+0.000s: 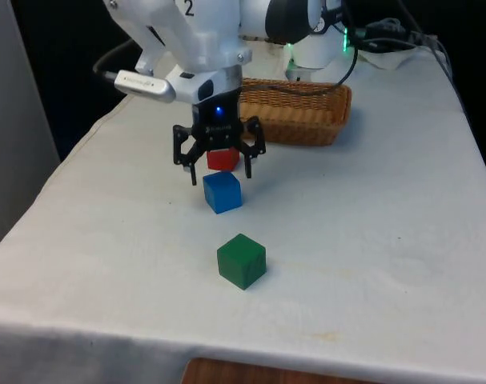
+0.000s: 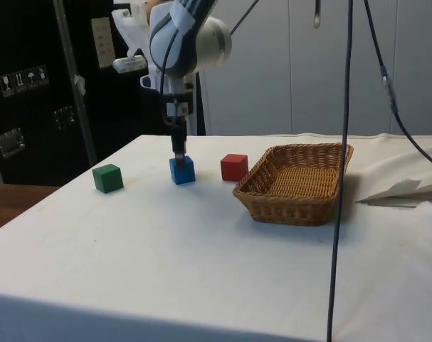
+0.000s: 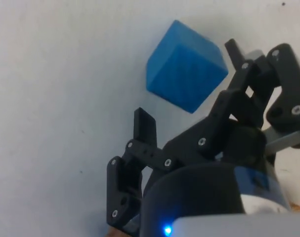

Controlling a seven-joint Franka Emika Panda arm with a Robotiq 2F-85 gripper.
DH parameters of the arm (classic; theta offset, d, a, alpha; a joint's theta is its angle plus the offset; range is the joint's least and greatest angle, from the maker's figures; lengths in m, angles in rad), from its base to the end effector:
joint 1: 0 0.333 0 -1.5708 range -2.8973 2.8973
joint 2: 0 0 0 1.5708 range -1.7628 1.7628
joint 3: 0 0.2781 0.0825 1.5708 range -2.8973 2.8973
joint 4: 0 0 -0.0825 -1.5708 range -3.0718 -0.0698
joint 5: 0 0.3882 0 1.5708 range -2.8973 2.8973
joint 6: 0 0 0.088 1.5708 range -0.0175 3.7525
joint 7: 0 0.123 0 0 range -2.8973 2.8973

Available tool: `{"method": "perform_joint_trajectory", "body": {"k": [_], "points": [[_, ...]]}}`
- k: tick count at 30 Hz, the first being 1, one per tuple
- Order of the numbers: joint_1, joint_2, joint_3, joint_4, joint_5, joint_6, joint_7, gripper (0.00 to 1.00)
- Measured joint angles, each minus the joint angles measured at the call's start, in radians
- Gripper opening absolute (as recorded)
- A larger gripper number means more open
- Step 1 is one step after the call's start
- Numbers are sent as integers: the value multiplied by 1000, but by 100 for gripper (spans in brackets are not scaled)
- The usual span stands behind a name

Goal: Pick up the blue cube and place it into the basket.

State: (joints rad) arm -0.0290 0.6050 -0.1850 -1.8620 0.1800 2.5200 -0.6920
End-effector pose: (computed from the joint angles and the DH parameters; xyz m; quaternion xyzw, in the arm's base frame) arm 0.6150 -0.1325 0.1511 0.9823 0.1841 0.0319 0.0123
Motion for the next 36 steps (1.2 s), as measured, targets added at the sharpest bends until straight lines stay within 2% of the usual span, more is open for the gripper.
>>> {"method": "perform_joint_trajectory", "body": {"k": [2,16,36], "points": [[-1,17,-5,12,12,7,-23,100],[-6,63,-13,39,29,18,-75,100],[-5,78,-13,40,30,28,-79,100]]}}
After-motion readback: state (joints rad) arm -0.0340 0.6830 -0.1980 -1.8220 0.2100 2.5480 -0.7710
